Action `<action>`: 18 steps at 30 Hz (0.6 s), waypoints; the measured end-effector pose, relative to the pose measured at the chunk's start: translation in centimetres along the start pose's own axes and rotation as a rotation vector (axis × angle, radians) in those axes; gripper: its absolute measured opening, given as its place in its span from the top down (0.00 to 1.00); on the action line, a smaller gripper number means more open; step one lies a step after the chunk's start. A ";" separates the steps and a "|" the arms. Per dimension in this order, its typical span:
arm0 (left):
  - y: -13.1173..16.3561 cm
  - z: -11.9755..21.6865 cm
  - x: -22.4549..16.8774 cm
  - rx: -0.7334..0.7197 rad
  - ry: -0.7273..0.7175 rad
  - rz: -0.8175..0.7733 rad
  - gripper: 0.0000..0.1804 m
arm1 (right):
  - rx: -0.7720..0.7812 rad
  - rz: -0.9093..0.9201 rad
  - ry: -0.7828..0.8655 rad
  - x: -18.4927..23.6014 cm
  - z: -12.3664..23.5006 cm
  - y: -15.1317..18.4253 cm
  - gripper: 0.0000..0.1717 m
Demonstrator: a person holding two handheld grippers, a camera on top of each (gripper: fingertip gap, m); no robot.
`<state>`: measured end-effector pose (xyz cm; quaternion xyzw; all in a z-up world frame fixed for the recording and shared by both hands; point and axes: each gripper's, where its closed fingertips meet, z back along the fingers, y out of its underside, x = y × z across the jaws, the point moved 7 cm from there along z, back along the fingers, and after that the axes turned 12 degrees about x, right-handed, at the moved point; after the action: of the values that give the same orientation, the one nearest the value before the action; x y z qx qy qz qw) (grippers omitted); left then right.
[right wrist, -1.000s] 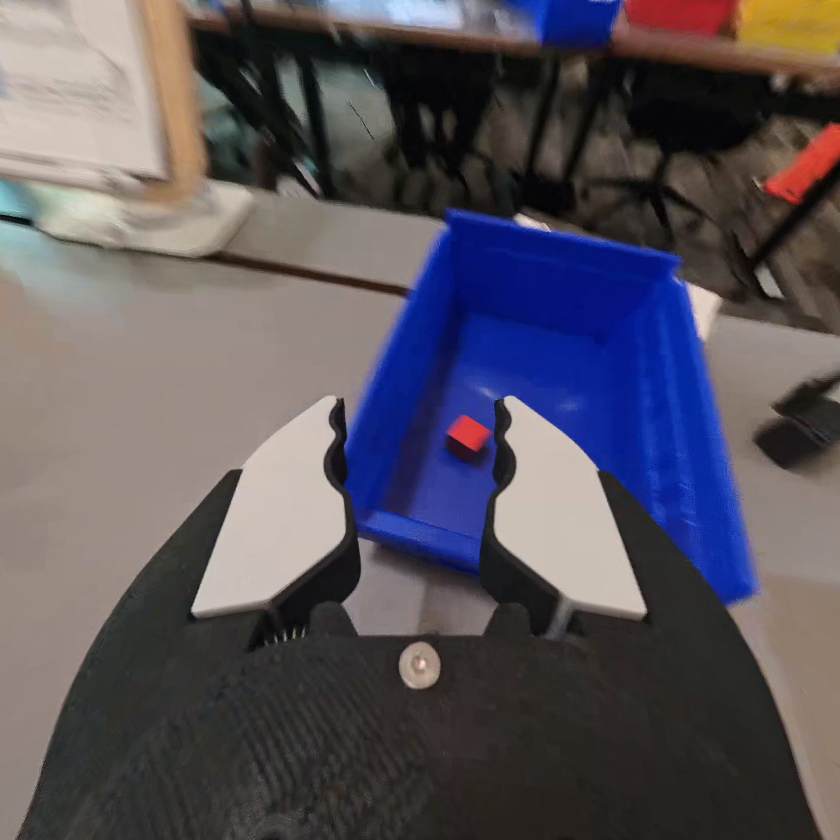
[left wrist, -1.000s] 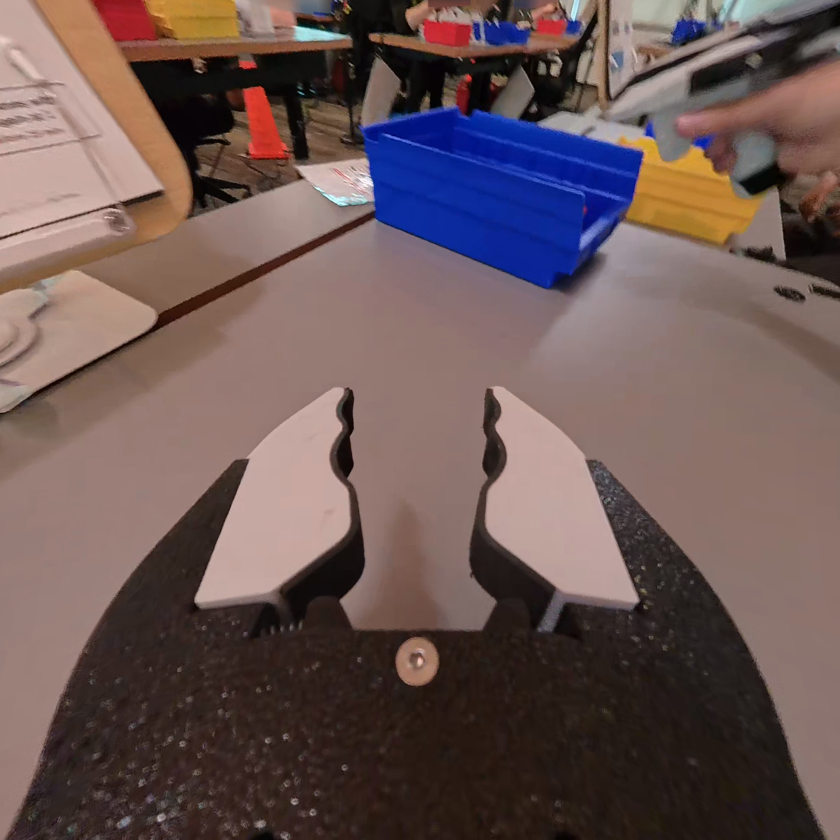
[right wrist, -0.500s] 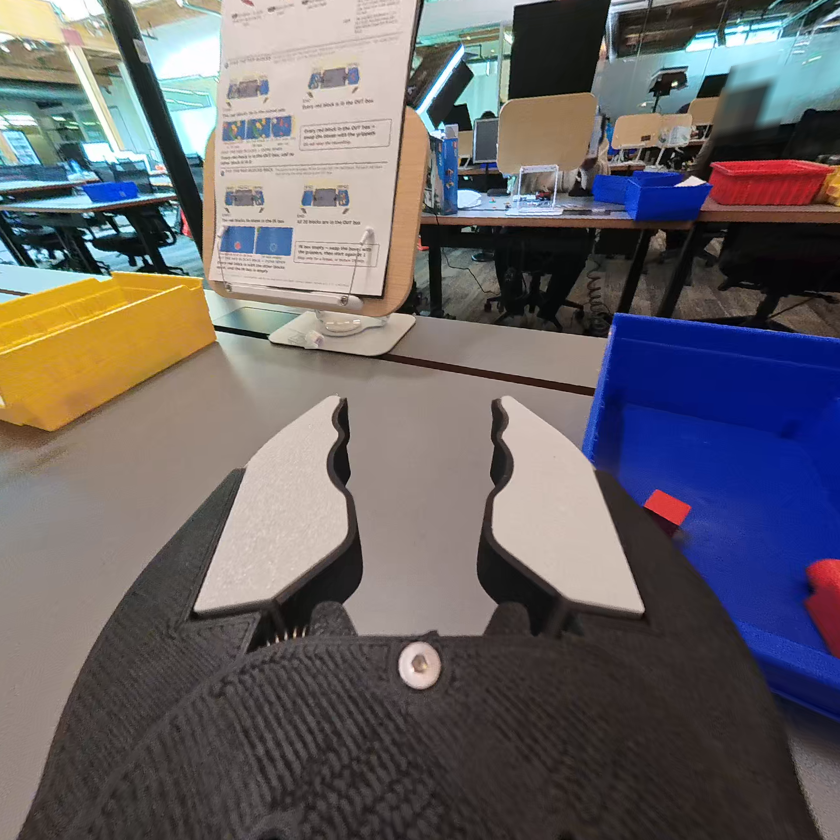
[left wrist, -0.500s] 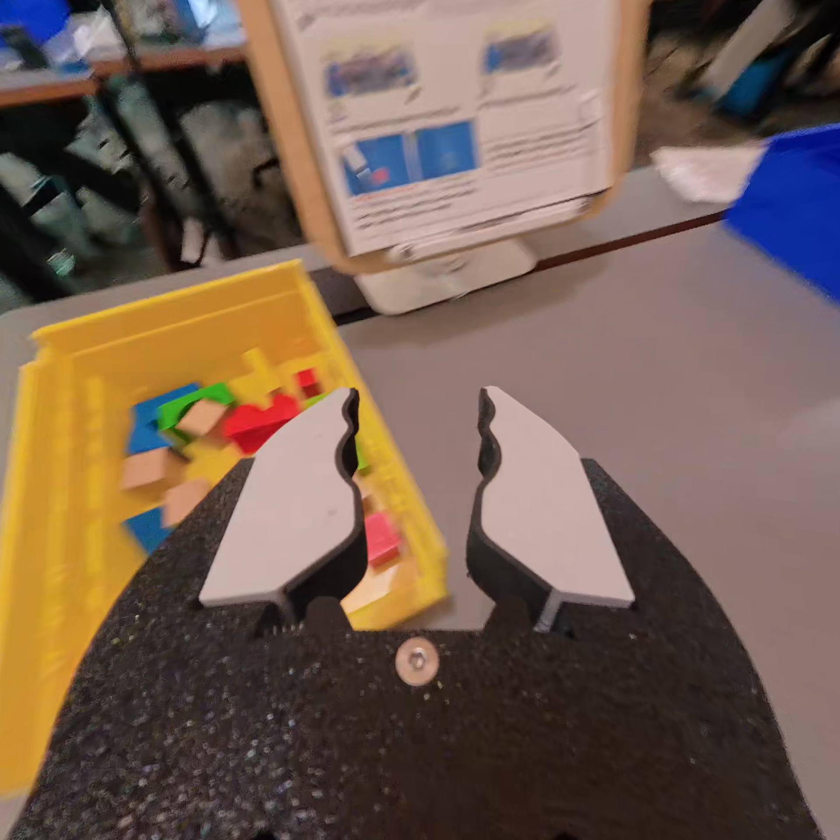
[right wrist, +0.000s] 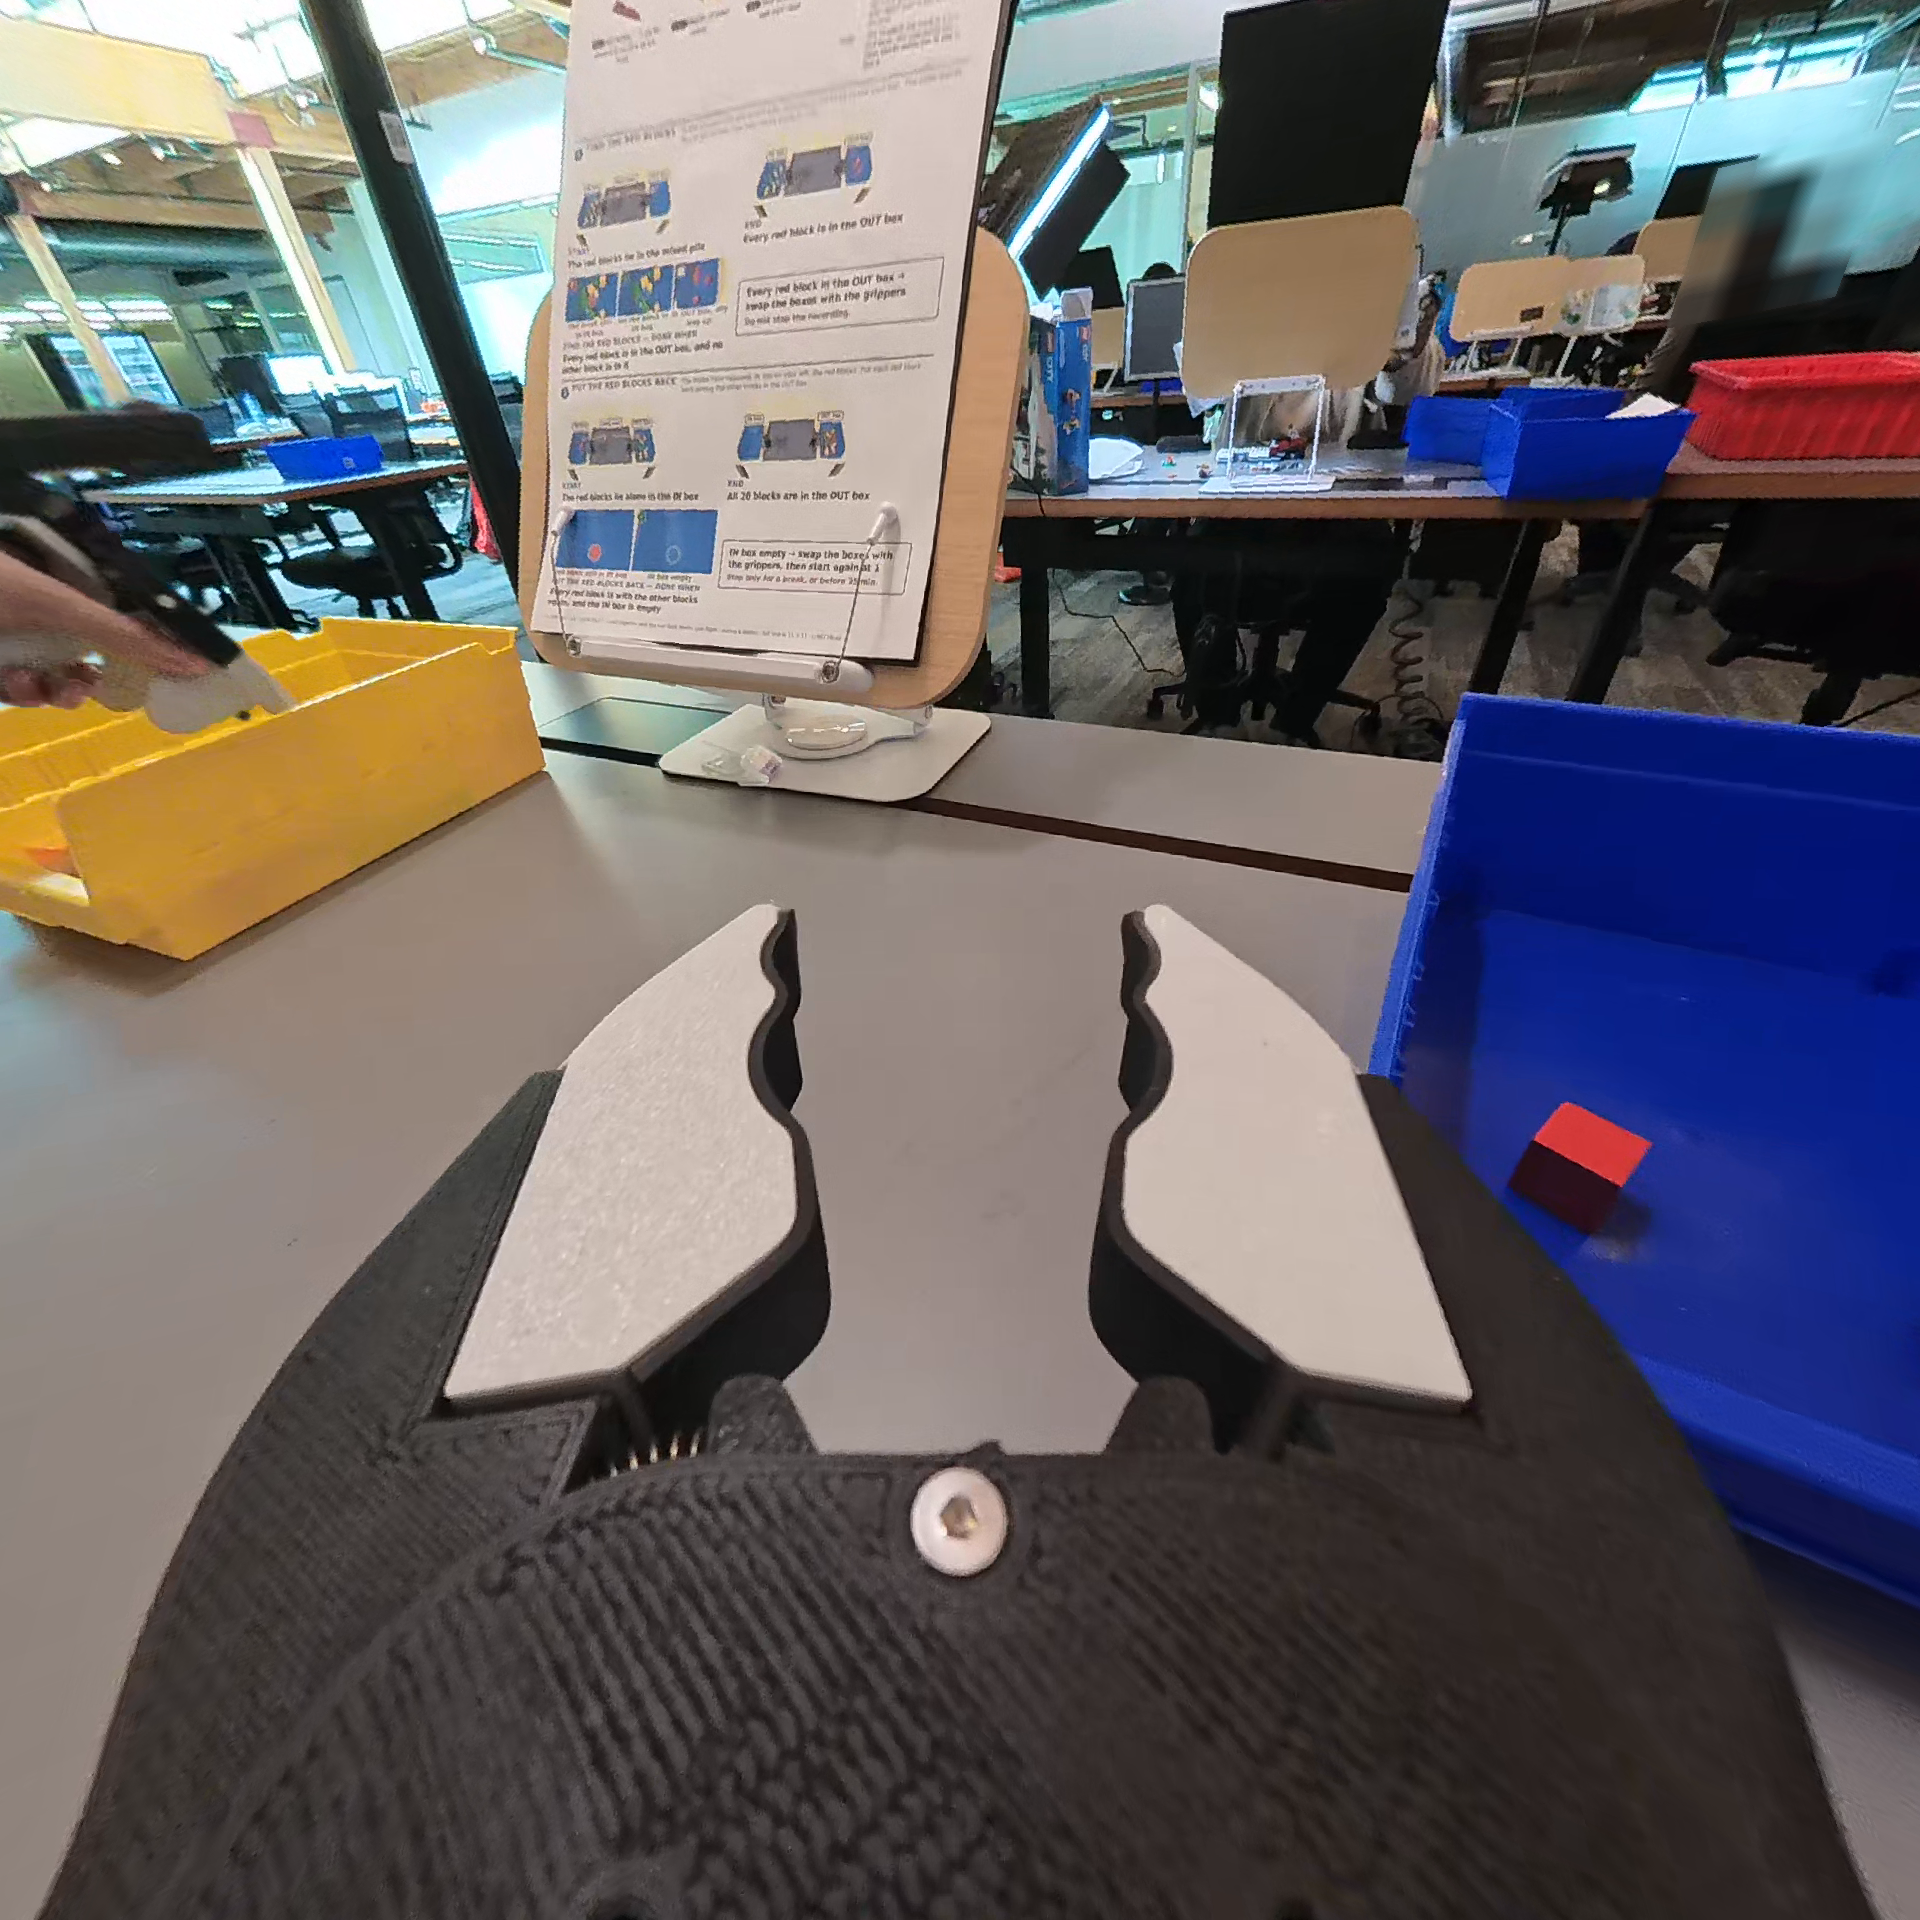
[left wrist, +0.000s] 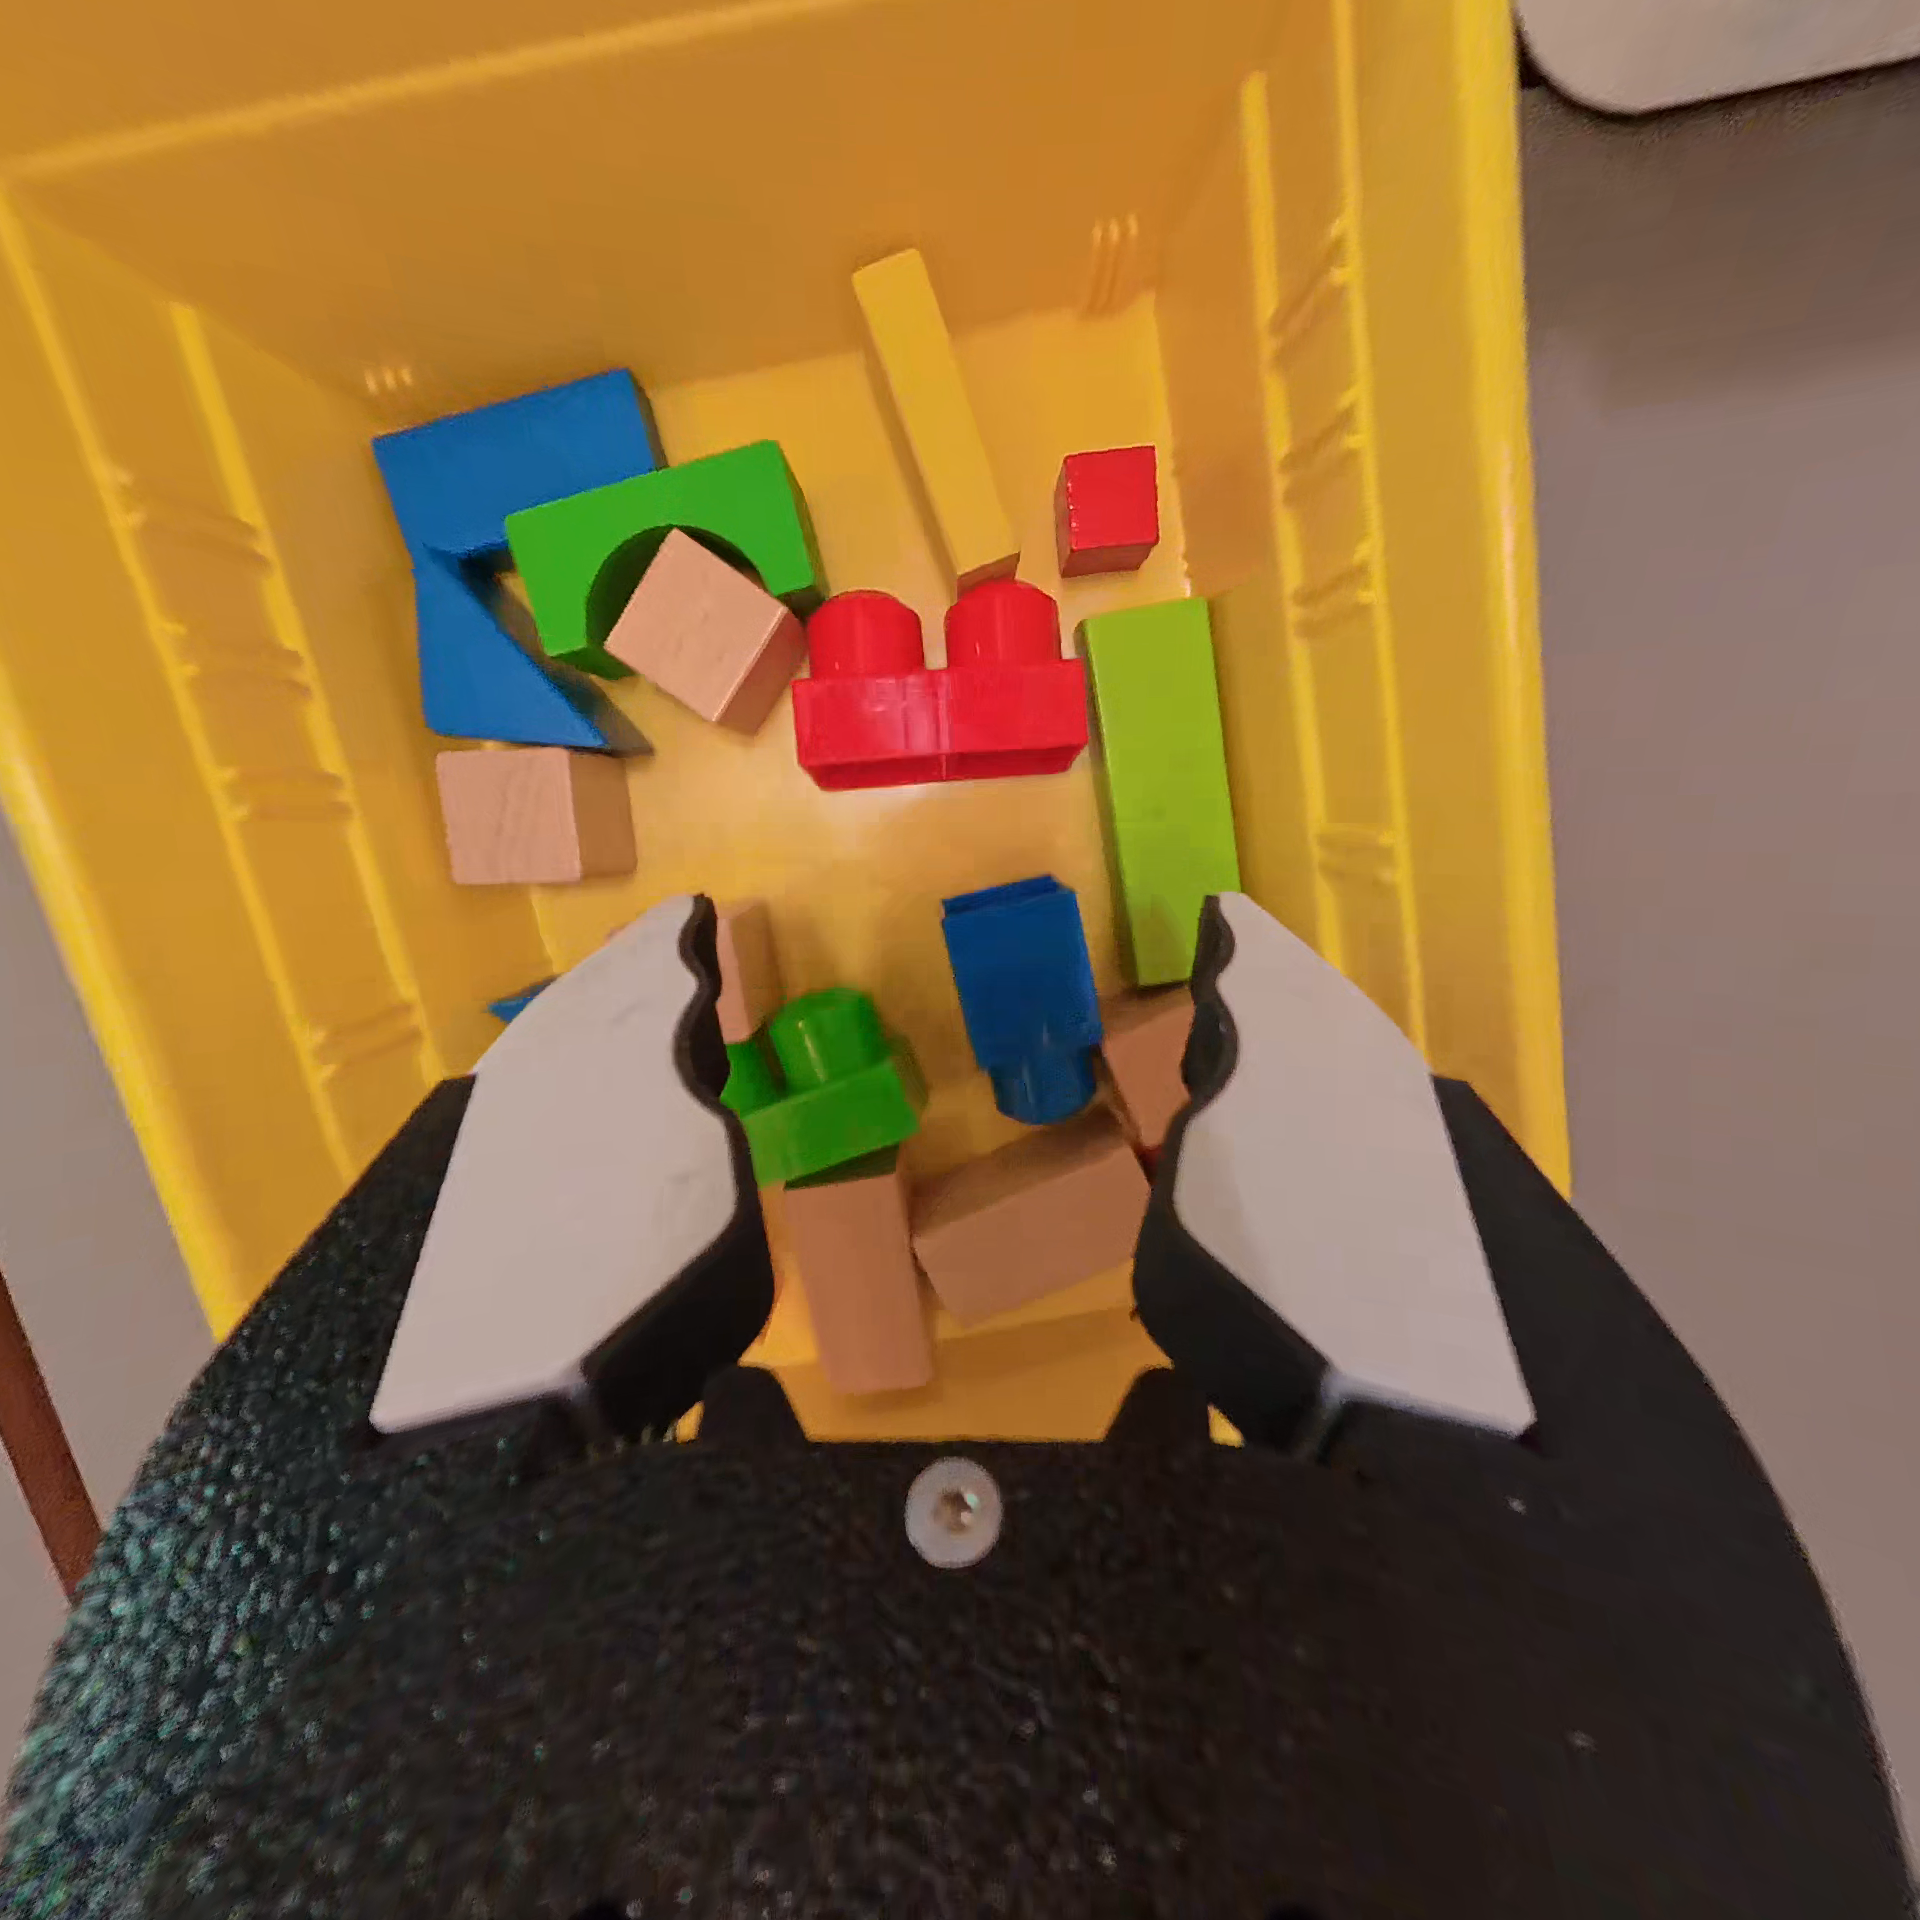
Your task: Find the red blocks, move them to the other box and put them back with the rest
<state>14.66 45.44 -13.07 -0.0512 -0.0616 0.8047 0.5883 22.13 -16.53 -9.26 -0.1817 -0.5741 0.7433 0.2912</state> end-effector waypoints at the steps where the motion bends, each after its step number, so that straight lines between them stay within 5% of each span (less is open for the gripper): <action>1: -0.6 -0.7 -0.2 0.043 0.001 0.011 0.51 | 0.001 -0.001 -0.004 0.0 0.0 0.0 0.65; 13: -4.3 -5.7 0.0 0.326 -0.008 0.155 0.56 | 0.004 -0.014 -0.011 -0.5 0.6 0.2 0.65; 18: -4.8 -6.1 0.3 0.276 0.034 0.242 0.59 | 0.017 0.001 -0.009 -0.4 0.5 0.4 0.65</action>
<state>20.01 47.41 -18.34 0.0092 0.0661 0.8694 0.4896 22.06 -17.20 -9.55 -0.1761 -0.5691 0.7492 0.2895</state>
